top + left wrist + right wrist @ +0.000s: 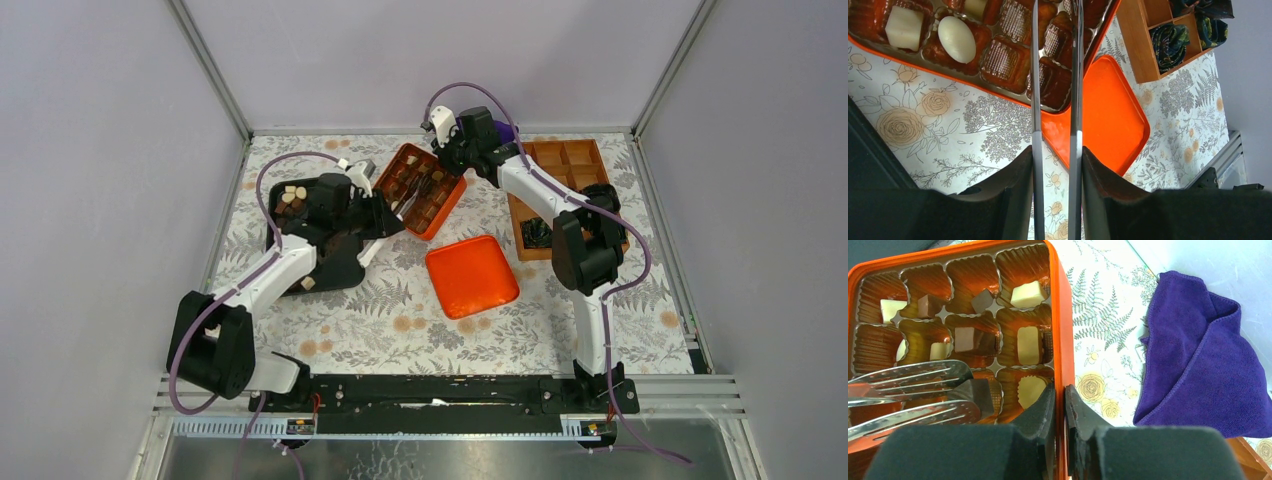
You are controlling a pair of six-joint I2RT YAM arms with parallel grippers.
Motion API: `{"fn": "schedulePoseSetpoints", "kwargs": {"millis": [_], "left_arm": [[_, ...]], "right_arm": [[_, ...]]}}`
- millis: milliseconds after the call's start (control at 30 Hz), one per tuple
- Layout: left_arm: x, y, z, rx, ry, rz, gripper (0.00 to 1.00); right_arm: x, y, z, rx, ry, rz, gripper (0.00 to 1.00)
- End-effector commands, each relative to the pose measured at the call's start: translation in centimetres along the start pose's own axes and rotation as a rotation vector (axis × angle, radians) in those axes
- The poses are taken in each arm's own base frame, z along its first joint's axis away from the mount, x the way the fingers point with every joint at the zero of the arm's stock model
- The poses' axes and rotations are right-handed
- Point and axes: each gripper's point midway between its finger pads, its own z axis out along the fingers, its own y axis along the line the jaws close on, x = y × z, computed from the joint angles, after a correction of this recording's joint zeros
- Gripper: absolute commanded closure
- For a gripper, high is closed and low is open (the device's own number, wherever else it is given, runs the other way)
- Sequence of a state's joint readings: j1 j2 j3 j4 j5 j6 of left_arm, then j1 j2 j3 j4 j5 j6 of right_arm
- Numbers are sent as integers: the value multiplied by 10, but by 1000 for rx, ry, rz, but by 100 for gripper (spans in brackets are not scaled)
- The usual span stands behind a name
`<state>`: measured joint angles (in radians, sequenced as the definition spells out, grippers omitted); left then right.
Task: Pack the chocolate
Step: Place the fake chocolate in the packing box.
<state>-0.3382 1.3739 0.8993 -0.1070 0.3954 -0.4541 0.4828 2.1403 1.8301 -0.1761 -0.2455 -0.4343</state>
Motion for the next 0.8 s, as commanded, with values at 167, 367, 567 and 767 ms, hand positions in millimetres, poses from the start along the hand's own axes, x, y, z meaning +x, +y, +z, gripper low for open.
{"fn": "schedulePoseSetpoints", "kwargs": {"millis": [167,367,567,767], "left_arm": [[-35,-14,7,17,-92,57,86],[-38,-9,7,-25,-92,43,64],[-40,-9,6,-37,-89,31,52],[-43,-11,3,-42,-91,25,48]], "right_arm": [[-57,-1,-18,0,-154,-6,100],[-54,0,-18,-4,-147,-1,100],[-53,0,-17,-6,-146,-1,100],[-50,1,-16,-11,-140,8,100]]}}
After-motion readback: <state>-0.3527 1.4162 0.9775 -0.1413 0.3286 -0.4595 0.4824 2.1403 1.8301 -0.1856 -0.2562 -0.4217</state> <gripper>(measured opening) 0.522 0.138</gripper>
